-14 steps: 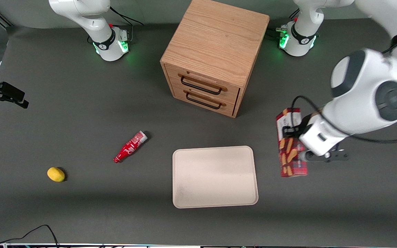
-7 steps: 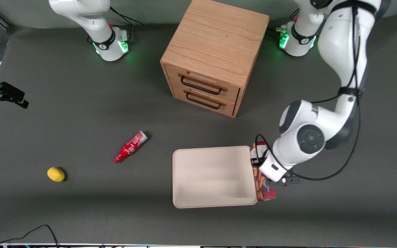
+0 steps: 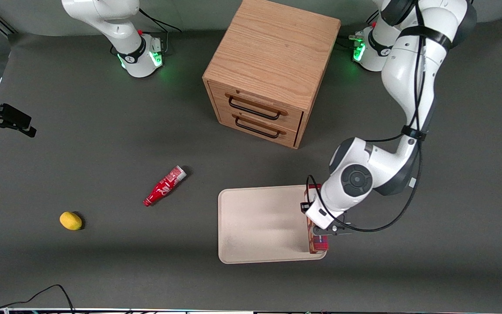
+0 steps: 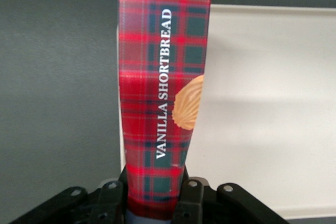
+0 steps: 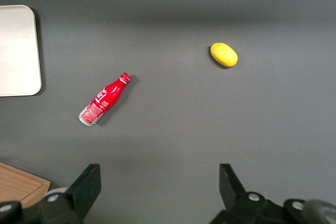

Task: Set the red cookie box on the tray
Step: 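Carry the cookie box over the cream tray with the left gripper, then lower the box onto the tray and open the left gripper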

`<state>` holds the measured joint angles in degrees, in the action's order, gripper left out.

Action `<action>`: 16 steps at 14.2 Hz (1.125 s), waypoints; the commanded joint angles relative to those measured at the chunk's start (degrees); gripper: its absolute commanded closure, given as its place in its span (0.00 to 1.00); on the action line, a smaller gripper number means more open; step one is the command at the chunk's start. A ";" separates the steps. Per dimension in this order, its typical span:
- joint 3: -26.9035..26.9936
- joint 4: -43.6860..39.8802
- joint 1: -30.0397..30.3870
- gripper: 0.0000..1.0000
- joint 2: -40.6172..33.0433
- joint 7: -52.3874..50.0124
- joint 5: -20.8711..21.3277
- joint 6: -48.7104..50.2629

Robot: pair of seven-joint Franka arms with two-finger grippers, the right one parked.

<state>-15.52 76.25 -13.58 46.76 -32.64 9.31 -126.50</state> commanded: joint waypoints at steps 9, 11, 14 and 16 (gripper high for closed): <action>0.58 2.76 -0.66 0.00 0.00 -3.39 3.08 -2.62; 0.49 2.41 -0.14 0.00 -0.88 -3.31 3.00 -1.83; 1.02 1.62 0.04 0.00 -5.87 -3.40 2.91 5.26; 1.02 1.53 1.70 0.00 -10.79 -2.87 2.47 10.01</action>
<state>-14.97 76.34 -13.03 42.49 -34.47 11.25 -121.86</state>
